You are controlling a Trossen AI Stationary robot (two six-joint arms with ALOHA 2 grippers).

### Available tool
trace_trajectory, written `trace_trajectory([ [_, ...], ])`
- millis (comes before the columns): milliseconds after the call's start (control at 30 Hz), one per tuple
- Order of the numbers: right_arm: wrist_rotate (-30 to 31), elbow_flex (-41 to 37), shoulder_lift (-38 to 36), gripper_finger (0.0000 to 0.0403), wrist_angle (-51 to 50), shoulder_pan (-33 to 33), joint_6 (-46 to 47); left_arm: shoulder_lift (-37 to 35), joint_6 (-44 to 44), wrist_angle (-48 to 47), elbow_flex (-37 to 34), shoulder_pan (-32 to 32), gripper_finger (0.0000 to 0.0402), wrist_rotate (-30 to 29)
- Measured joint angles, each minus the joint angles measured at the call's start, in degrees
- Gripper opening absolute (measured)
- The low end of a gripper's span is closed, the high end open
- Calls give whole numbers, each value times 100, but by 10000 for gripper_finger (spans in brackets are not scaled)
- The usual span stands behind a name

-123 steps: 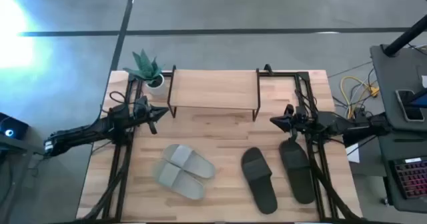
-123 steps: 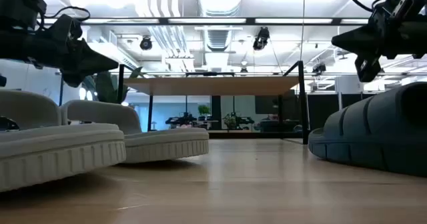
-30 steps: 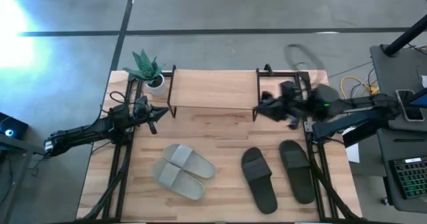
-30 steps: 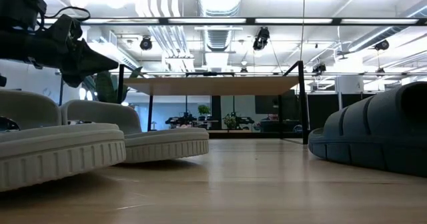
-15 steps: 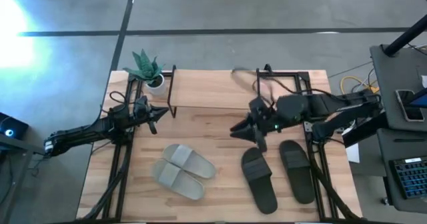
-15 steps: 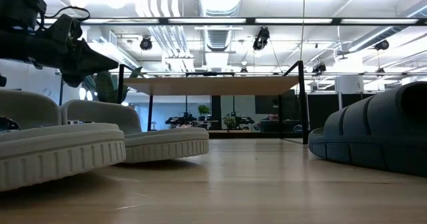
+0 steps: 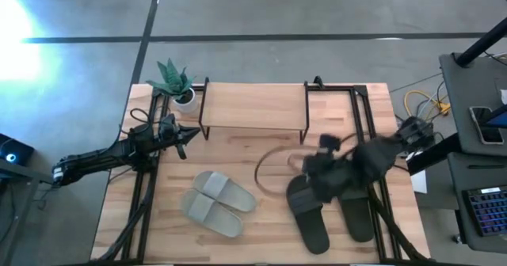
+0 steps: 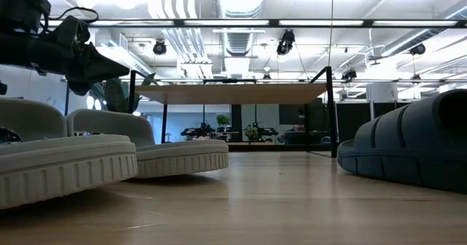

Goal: Pick and place slides into the shelf
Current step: Put the left black slipper on the shelf

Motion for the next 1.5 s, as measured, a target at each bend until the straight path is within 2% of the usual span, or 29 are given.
trace_trajectory([
  [267, -29, -707, 647, 91, -48, 725, -241, 5, -2, -19, 0, 0, 0, -2],
  [533, -401, -1876, 943, 94, 98, 1505, 983, 14, -1, -3, 0, 1, 0, -3],
  [667, -620, -2168, 966, 121, 743, 1641, 1422, 7, -1, 5, 0, 1, 0, -4],
  [800, -529, -2277, 1041, 160, 1410, 1642, 1328, 7, 0, 8, 0, 1, 0, -3],
  [1033, -508, -2354, 1622, 213, 1501, 1625, 1208, 0, 0, -9, 0, -1, 0, 0],
  [1267, -334, -2287, 2049, 228, 1493, 1603, 1642, 9, 0, -5, 0, 1, 0, -2],
  [1500, 551, -2134, 2068, 228, 1410, 1559, 1678, 7, -1, 0, 0, 0, 0, -2],
])
